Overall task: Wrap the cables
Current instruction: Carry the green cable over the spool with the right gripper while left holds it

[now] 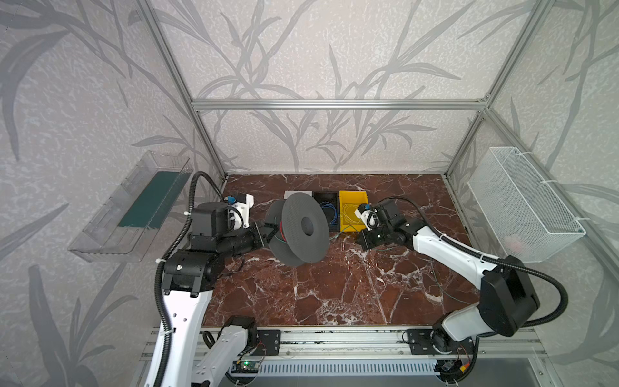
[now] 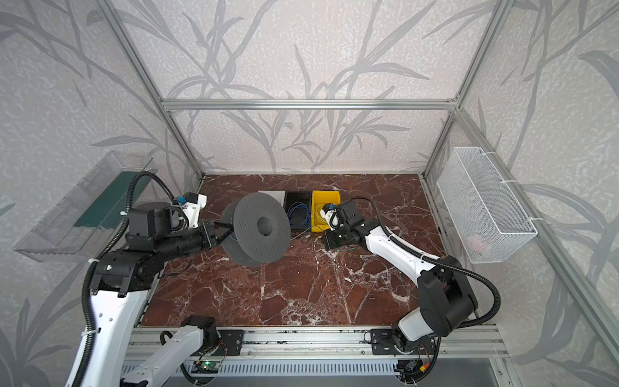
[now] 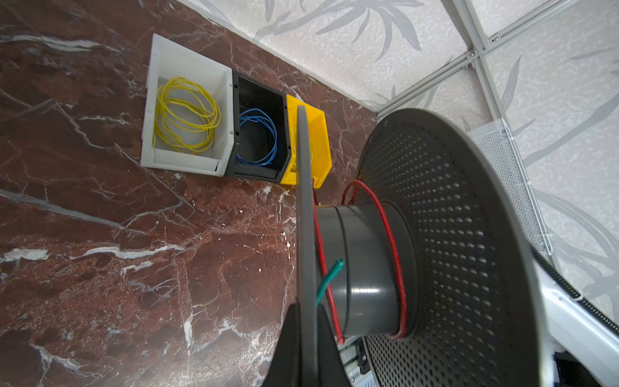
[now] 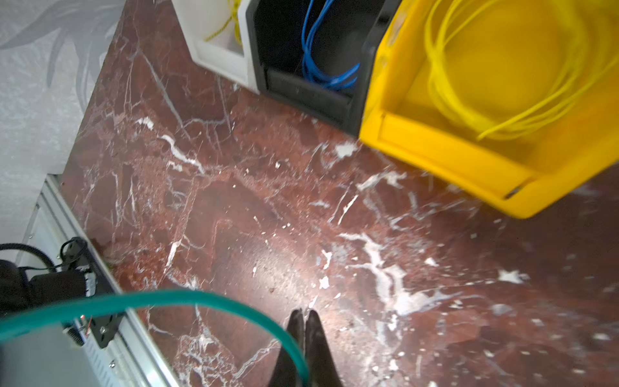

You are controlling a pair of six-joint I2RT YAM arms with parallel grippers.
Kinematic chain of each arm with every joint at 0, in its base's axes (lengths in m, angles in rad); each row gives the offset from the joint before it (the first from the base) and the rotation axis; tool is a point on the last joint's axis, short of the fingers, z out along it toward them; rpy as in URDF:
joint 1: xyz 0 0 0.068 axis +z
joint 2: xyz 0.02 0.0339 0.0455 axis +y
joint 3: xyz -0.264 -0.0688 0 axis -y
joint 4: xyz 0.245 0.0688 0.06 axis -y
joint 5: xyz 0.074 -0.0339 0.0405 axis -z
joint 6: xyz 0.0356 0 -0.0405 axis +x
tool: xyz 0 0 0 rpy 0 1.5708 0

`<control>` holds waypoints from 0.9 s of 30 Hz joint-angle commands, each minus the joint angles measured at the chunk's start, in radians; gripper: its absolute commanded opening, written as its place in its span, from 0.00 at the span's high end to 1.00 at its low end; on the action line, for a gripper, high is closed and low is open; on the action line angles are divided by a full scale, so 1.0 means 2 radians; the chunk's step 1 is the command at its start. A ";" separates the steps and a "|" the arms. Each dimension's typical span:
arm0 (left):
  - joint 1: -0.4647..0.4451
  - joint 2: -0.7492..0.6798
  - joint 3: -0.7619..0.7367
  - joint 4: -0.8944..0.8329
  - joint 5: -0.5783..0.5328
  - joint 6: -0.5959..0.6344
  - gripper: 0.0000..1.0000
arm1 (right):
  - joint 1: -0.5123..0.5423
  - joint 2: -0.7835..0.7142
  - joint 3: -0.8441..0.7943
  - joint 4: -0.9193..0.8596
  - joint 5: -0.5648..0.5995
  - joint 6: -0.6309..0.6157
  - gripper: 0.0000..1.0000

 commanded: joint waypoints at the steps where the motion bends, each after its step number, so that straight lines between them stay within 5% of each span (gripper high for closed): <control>1: -0.005 -0.018 -0.021 0.014 0.061 0.029 1.00 | -0.017 0.016 0.046 -0.084 0.055 -0.024 1.00; 8: -0.056 -0.033 -0.046 -0.003 0.083 0.061 1.00 | -0.016 0.096 0.208 -0.172 0.087 -0.049 1.00; 16: -0.237 0.038 -0.055 -0.040 -0.152 0.074 1.00 | 0.009 0.162 0.373 -0.260 0.108 -0.074 1.00; 24: -0.335 0.166 -0.026 -0.071 -0.369 0.049 1.00 | 0.022 0.205 0.503 -0.350 0.020 -0.079 1.00; 27: -0.343 0.210 0.002 -0.072 -0.405 0.030 1.00 | 0.035 0.215 0.545 -0.378 -0.028 -0.077 1.00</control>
